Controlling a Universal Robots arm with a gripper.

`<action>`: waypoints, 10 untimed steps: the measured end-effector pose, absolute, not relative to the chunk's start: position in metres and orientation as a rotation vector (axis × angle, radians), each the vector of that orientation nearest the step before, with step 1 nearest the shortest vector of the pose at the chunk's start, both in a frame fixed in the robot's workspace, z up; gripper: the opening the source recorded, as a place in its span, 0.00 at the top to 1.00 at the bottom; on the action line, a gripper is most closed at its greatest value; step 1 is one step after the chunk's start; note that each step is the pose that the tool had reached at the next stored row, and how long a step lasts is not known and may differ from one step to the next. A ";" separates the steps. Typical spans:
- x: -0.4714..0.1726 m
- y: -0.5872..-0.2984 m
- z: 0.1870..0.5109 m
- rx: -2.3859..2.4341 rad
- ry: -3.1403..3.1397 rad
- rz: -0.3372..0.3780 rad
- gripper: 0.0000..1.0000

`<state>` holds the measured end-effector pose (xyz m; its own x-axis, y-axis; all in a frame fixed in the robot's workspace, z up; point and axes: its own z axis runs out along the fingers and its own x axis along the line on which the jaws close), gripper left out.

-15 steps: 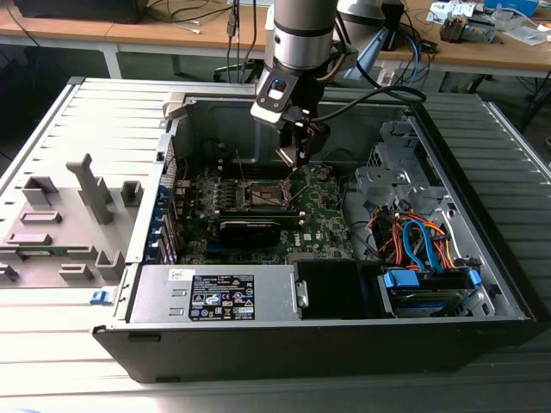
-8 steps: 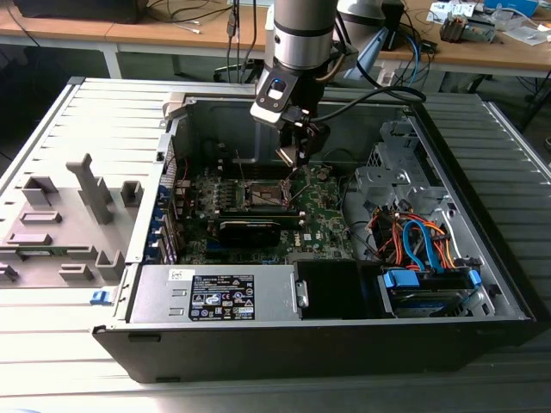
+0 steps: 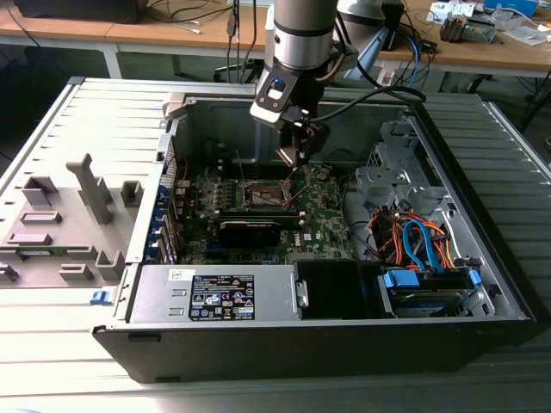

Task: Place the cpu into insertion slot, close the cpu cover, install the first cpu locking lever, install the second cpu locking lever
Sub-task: 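Place the cpu into insertion slot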

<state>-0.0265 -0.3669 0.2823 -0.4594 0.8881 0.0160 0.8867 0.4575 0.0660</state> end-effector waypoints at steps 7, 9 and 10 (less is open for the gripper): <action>-0.026 -0.367 0.282 1.632 2.658 0.101 0.45; -0.026 -0.367 0.282 1.638 2.654 0.101 0.45; -0.026 -0.367 0.282 1.642 2.652 0.101 0.45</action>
